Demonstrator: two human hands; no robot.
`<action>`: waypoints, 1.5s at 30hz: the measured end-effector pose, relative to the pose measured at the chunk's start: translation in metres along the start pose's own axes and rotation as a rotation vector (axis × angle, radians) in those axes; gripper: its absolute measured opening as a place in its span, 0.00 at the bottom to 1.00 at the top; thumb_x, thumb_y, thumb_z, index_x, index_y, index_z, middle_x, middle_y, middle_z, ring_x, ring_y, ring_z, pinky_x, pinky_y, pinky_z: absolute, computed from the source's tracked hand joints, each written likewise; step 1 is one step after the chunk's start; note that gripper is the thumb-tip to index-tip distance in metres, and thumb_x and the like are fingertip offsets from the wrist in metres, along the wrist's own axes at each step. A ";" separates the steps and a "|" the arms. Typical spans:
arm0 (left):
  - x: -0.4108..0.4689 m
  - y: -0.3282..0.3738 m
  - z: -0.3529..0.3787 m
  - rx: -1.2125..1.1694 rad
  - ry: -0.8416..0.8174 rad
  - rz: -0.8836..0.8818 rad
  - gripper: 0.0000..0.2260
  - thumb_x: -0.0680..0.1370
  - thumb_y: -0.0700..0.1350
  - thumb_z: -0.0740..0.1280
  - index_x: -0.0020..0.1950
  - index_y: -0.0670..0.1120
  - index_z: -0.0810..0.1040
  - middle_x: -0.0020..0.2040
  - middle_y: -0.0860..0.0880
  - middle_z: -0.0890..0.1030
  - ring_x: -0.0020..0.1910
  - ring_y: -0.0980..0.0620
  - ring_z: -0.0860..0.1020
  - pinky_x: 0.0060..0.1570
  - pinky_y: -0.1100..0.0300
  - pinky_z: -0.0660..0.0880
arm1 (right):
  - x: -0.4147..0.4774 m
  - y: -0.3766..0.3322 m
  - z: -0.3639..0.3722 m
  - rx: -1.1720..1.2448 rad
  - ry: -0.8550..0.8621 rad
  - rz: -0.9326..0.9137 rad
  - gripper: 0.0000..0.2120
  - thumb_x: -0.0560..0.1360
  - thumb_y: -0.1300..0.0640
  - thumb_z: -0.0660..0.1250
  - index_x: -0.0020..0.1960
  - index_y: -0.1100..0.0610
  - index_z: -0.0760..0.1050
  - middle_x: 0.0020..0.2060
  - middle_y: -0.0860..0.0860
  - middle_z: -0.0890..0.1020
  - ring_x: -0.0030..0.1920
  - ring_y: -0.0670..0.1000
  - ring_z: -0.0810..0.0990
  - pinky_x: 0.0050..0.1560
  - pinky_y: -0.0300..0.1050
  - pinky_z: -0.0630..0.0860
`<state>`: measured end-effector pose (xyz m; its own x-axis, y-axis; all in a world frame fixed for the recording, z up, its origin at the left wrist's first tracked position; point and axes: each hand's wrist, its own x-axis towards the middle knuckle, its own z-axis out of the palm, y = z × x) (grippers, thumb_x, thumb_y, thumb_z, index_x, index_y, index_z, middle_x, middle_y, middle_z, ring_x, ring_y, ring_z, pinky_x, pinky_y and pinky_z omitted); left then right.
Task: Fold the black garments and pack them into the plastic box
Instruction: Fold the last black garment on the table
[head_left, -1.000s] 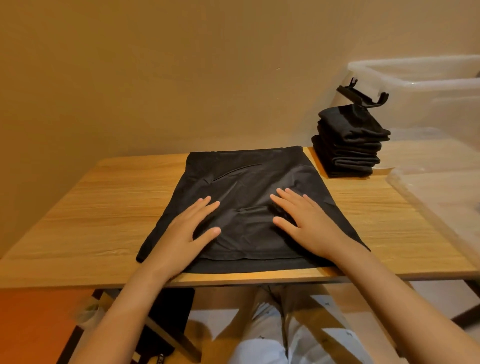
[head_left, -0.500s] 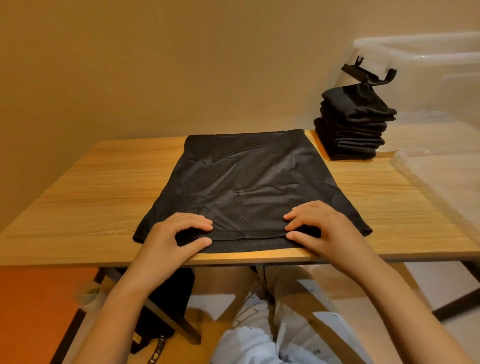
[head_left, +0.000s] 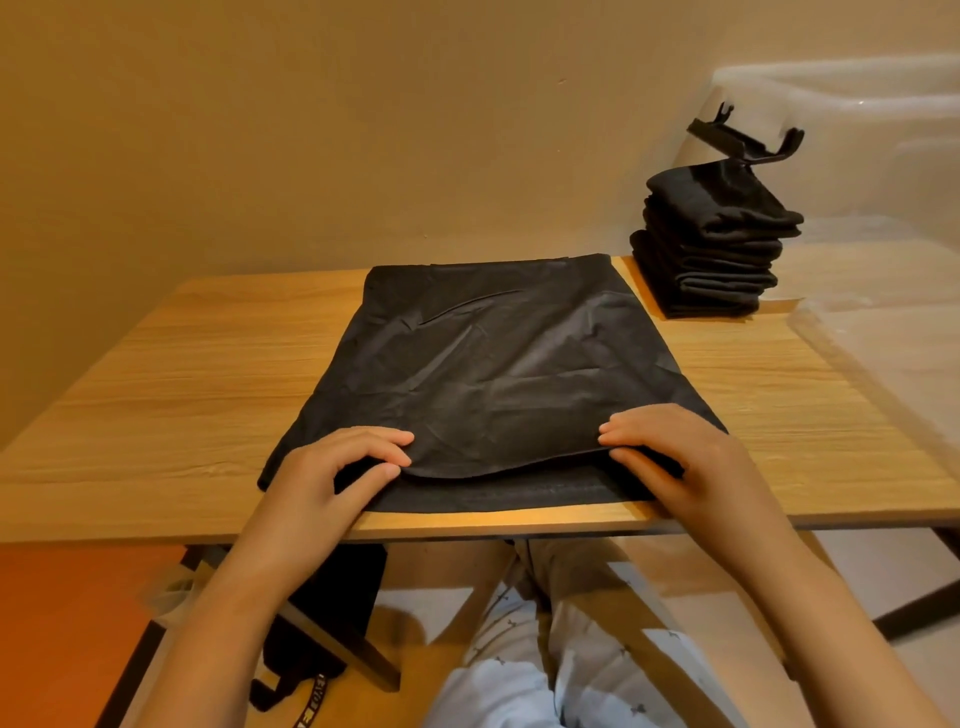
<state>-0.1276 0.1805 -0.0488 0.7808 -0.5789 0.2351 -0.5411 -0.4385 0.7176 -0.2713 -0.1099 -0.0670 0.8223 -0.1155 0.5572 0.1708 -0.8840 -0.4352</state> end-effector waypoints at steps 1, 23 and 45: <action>-0.003 0.002 -0.001 0.002 0.015 0.029 0.08 0.76 0.43 0.69 0.47 0.57 0.83 0.56 0.66 0.80 0.60 0.69 0.74 0.60 0.73 0.66 | -0.001 -0.002 -0.003 -0.002 0.021 -0.016 0.12 0.76 0.52 0.63 0.53 0.54 0.81 0.51 0.46 0.82 0.56 0.41 0.77 0.62 0.32 0.70; -0.034 -0.013 0.020 0.129 0.146 0.230 0.08 0.76 0.51 0.64 0.47 0.53 0.83 0.54 0.63 0.81 0.60 0.59 0.77 0.60 0.49 0.72 | -0.035 0.006 0.003 -0.034 -0.004 -0.148 0.08 0.76 0.54 0.66 0.50 0.54 0.84 0.53 0.46 0.82 0.57 0.44 0.80 0.62 0.52 0.75; -0.040 -0.022 0.006 0.534 0.038 -0.075 0.41 0.71 0.74 0.50 0.79 0.55 0.51 0.76 0.59 0.51 0.73 0.66 0.47 0.72 0.54 0.53 | -0.047 0.001 -0.014 -0.313 -0.159 0.231 0.43 0.71 0.28 0.53 0.78 0.50 0.51 0.78 0.45 0.52 0.76 0.41 0.50 0.68 0.44 0.60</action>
<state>-0.1493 0.2094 -0.0778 0.8289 -0.5116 0.2261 -0.5591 -0.7718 0.3029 -0.3174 -0.1116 -0.0832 0.8972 -0.2773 0.3437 -0.1812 -0.9409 -0.2862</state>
